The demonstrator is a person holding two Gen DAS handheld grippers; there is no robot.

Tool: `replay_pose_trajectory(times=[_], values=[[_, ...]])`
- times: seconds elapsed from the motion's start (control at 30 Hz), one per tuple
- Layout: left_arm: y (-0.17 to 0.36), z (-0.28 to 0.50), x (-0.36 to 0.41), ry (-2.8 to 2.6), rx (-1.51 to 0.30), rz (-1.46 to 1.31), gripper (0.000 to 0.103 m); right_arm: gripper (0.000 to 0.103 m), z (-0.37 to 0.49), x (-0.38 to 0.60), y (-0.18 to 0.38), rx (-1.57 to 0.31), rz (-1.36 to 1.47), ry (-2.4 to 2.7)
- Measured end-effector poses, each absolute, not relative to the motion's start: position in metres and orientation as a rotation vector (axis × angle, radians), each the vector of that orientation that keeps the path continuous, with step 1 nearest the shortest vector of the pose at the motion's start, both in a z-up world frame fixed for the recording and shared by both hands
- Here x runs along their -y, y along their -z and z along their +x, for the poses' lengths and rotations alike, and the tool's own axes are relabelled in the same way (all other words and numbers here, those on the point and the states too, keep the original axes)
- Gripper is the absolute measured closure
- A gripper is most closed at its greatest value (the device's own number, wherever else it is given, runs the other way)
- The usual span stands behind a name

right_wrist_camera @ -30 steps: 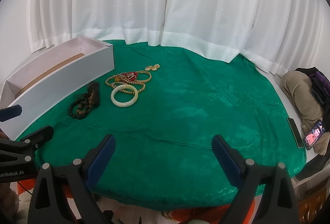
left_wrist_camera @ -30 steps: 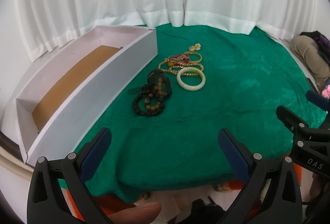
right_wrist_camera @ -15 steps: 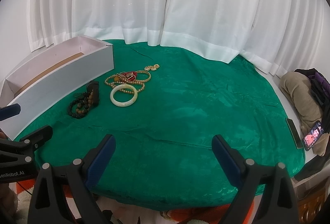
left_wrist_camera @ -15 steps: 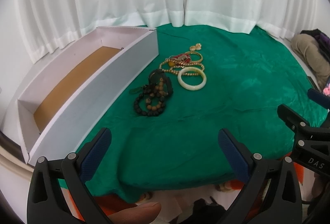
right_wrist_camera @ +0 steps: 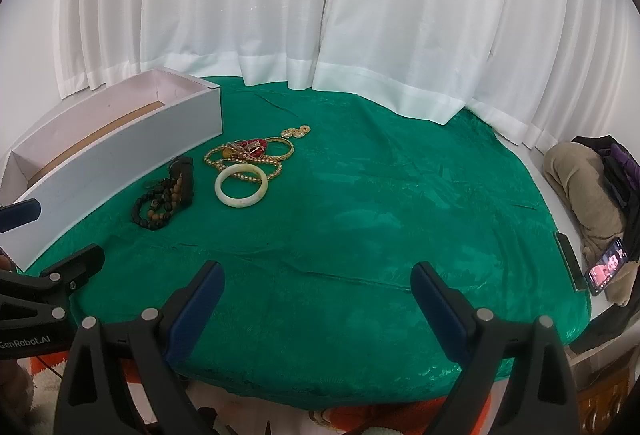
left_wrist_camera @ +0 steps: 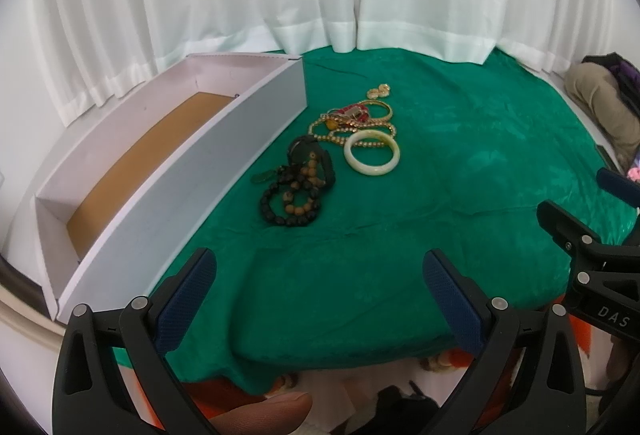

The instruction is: Organize jewelry

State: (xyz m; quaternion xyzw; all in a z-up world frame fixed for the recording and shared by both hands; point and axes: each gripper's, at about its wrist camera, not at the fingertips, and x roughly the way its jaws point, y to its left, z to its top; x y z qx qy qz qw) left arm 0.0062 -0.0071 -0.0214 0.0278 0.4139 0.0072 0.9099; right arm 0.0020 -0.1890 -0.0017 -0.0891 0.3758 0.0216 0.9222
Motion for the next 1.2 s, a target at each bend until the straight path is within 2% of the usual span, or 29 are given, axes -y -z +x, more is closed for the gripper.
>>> replay_pose_trajectory(times=[1.2], values=[[0.0235,0.0063,0.0095,-0.018,-0.861,0.062,0.000,0.007,0.0016,0.1858,0.0004,-0.776,-0.190,-0.046]])
